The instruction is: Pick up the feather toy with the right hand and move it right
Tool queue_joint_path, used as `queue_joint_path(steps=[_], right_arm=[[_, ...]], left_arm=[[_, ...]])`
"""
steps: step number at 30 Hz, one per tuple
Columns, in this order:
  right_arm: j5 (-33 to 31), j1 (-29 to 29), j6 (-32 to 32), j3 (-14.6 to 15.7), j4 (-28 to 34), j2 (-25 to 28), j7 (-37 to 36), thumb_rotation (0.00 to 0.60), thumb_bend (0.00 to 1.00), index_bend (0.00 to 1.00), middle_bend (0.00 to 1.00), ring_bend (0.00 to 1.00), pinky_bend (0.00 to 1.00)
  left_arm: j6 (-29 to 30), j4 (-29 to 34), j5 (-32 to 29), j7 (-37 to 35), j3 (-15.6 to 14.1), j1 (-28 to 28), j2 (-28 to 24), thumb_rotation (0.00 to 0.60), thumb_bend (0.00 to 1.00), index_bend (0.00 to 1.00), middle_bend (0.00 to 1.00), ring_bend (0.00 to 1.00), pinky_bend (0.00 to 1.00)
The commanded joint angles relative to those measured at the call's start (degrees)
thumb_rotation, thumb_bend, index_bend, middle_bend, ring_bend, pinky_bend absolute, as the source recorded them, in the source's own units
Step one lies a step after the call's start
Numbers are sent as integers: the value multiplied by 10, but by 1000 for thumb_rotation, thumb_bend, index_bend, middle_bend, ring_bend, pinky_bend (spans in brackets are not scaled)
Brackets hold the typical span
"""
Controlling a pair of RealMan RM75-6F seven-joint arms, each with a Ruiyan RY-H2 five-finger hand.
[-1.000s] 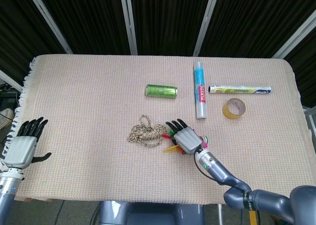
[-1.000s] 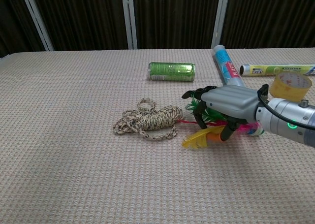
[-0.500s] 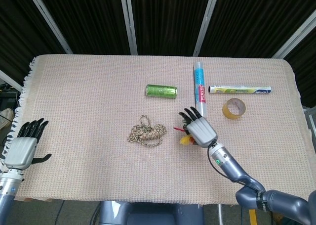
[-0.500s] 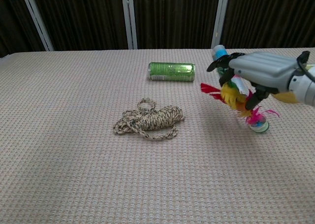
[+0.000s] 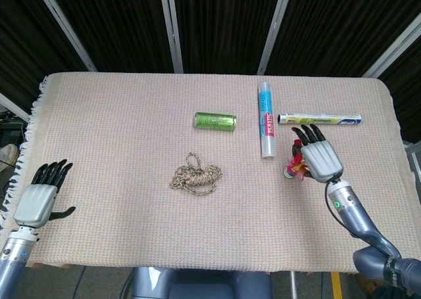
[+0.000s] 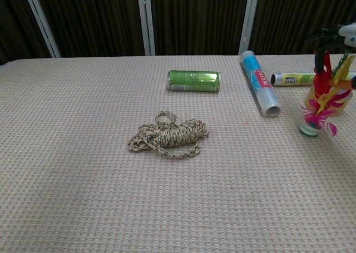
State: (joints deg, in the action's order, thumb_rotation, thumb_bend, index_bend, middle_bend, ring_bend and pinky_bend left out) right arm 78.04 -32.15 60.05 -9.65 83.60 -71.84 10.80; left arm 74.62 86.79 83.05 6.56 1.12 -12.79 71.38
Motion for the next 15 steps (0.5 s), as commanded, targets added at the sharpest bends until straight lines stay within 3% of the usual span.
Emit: queue_joint_path(steps=[1, 7, 15], right_arm=[[32, 33, 53, 18, 39, 30, -6, 600, 334, 376, 10, 0, 0], [70, 85, 124, 47, 109, 78, 14, 600, 259, 29, 0, 0, 0], [148, 169, 249, 88, 216, 155, 67, 600, 159, 0, 0, 0, 0]], left_arm=[[1, -2, 5, -3, -2, -1, 1, 600, 152, 0, 0, 0, 0], [7, 4, 14, -7, -6, 1, -3, 600, 152, 0, 0, 0, 0], [23, 14, 41, -28, -15, 4, -17, 600, 152, 0, 0, 0, 0]])
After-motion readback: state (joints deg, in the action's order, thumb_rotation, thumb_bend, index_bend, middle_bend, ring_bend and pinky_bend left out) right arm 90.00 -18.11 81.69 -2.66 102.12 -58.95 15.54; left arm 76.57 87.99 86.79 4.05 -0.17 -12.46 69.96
